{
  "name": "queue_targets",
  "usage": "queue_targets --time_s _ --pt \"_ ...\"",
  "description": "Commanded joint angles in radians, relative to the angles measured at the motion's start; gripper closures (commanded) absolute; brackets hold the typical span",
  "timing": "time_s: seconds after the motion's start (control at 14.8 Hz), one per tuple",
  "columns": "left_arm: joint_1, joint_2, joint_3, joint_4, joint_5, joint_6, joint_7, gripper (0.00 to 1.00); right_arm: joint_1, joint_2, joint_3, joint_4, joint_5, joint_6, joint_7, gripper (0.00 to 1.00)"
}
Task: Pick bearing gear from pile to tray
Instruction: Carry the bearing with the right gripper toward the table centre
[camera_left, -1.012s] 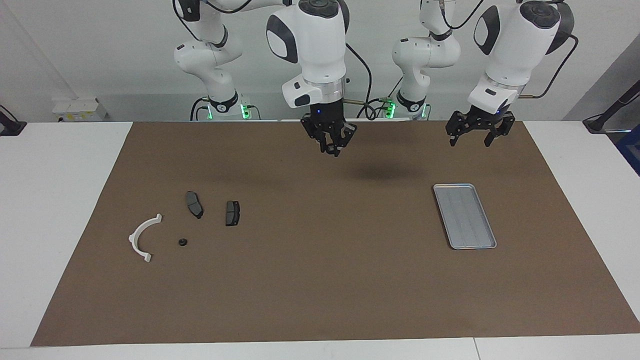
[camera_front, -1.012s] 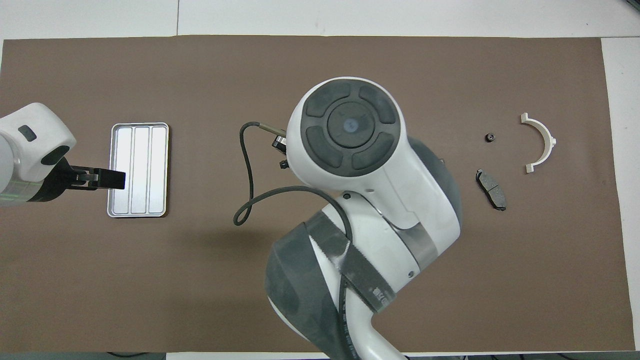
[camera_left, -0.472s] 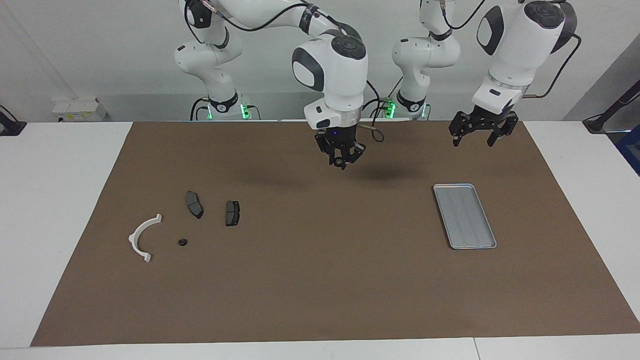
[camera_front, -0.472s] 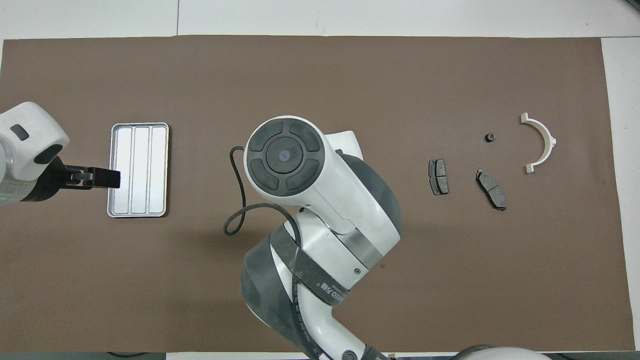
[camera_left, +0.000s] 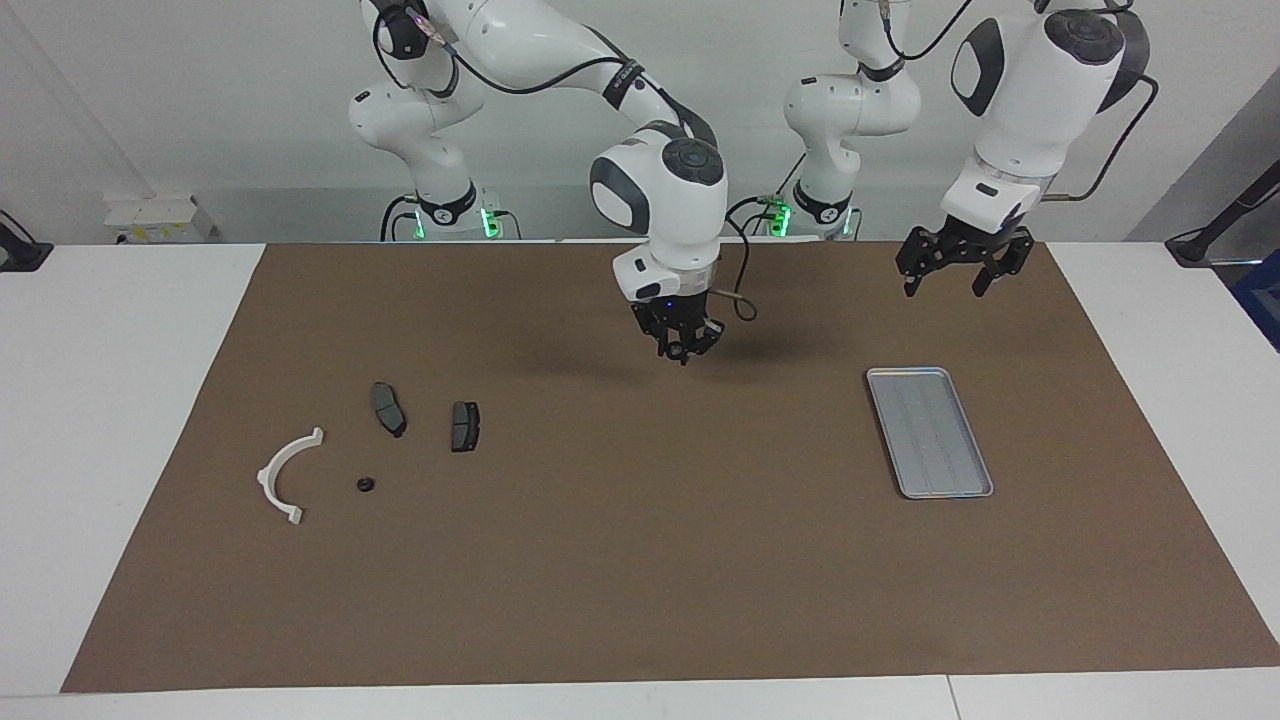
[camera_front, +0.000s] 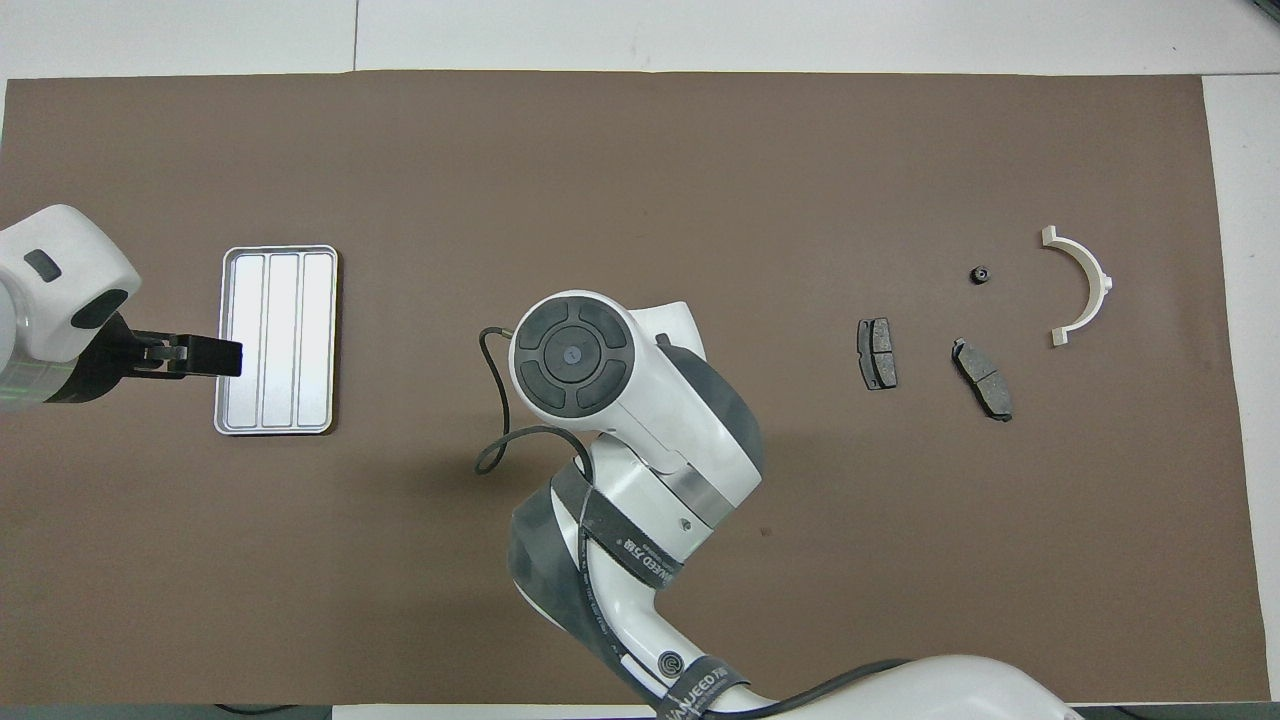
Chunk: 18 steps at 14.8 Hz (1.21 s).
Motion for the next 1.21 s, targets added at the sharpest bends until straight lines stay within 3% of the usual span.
queue_targets --time_s 0.0,0.61,1.15 --pt "0.013 -0.035 -0.005 -0.044 0.013 0.031 0.017 0.00 0.032 0.054 -0.001 -0.005 -0.066 0.063 0.093 1.00" --pt "0.011 -0.032 -0.005 -0.048 0.013 0.035 0.013 0.00 0.043 0.131 -0.001 -0.035 -0.100 0.195 0.109 1.00" --pt "0.004 -0.030 -0.005 -0.052 0.015 0.046 0.006 0.00 0.032 0.122 -0.001 -0.095 -0.108 0.261 0.109 1.00"
